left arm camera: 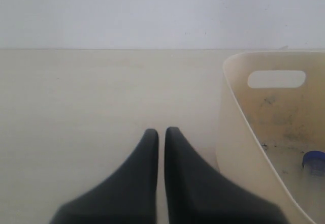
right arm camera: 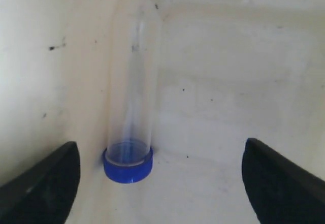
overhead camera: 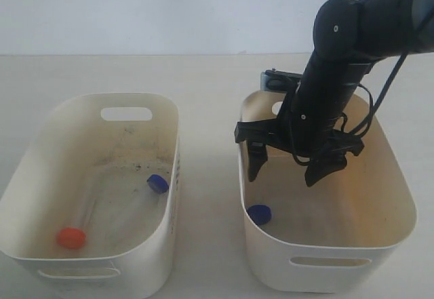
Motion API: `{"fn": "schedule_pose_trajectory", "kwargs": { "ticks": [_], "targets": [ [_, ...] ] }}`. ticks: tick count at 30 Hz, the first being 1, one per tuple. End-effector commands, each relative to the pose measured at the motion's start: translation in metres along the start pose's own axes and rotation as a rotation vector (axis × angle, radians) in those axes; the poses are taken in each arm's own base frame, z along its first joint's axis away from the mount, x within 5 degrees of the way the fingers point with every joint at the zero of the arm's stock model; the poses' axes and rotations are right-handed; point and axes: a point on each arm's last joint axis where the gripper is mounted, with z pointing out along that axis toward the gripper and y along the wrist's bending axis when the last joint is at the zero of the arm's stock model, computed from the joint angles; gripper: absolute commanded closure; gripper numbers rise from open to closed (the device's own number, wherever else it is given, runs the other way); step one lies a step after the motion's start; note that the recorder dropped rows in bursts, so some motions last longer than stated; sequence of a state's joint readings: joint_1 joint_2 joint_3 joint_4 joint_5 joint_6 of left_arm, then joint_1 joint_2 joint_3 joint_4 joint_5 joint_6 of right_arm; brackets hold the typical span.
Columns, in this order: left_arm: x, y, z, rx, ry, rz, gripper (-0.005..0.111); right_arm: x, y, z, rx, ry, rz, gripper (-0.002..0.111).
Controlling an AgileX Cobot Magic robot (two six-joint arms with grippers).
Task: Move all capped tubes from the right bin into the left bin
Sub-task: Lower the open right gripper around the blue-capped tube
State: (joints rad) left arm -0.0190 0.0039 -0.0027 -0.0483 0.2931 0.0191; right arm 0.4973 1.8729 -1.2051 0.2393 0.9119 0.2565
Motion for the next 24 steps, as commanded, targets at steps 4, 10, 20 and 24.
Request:
{"fn": "schedule_pose_trajectory", "kwargs": {
  "ticks": [4,10,20,24],
  "targets": [
    [0.001,0.000,0.000,0.005,0.001,-0.010,0.103,0.004,-0.011,0.005,0.109,0.053,-0.023,0.027],
    [0.001,0.000,0.000,0.005,0.001,-0.010,0.103,0.005,-0.005,-0.004,0.052,0.031,-0.059,0.027],
    [0.001,0.000,0.000,0.005,0.001,-0.010,0.103,0.006,-0.002,-0.015,0.028,-0.009,-0.061,0.027],
    [0.001,0.000,0.000,0.005,0.001,-0.010,0.103,0.005,-0.004,-0.015,0.049,-0.015,-0.045,0.027]
  ]
}}
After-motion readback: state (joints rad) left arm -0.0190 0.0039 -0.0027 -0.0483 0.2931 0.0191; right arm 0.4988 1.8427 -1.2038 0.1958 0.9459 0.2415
